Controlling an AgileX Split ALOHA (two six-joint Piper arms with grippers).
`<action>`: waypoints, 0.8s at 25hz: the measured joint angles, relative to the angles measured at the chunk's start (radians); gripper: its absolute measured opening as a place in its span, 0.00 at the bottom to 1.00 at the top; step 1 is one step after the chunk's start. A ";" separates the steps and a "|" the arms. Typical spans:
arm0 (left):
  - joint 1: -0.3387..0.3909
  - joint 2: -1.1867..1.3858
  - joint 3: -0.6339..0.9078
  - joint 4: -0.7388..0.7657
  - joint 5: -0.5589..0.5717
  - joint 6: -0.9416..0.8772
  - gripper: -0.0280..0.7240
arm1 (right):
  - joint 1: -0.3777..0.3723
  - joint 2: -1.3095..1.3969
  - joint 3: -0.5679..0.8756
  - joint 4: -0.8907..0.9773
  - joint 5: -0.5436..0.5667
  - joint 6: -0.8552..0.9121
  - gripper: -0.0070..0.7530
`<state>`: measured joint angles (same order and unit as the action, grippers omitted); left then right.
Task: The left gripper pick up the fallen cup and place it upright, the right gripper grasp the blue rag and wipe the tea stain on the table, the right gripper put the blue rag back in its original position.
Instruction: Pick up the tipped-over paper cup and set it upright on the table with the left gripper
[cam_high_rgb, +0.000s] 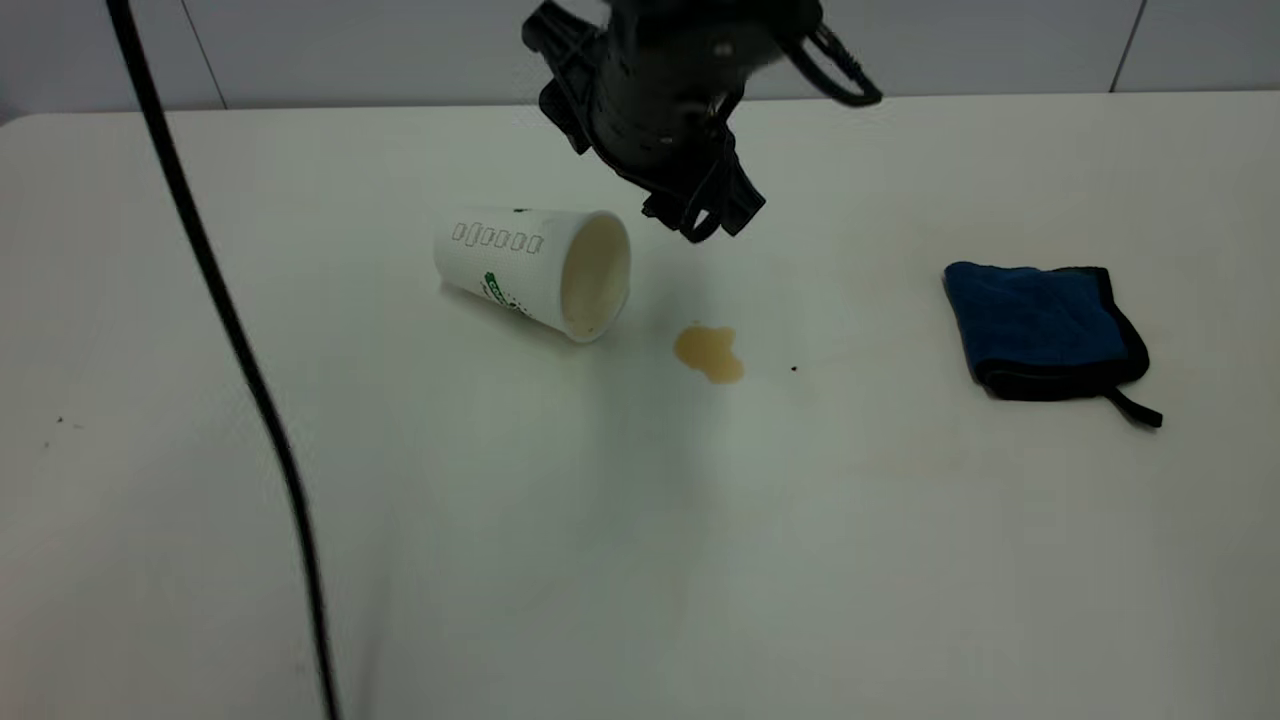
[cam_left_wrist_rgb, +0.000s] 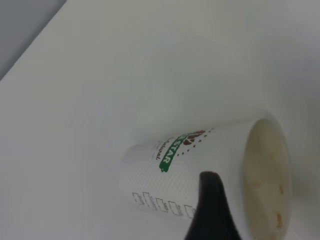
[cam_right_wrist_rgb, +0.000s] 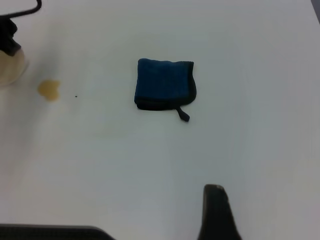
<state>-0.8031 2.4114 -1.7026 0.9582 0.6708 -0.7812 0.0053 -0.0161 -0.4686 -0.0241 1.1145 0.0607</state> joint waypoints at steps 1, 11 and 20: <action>-0.003 0.014 0.000 0.029 0.008 -0.034 0.82 | 0.000 0.000 0.000 0.000 0.000 0.000 0.73; -0.006 0.081 -0.002 0.128 0.038 -0.121 0.82 | 0.000 0.000 0.000 0.000 0.000 0.000 0.73; 0.027 0.119 -0.002 0.132 0.047 -0.138 0.82 | 0.000 0.000 0.000 0.000 0.000 0.000 0.73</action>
<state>-0.7765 2.5306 -1.7042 1.0901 0.7180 -0.9192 0.0053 -0.0161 -0.4686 -0.0241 1.1145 0.0607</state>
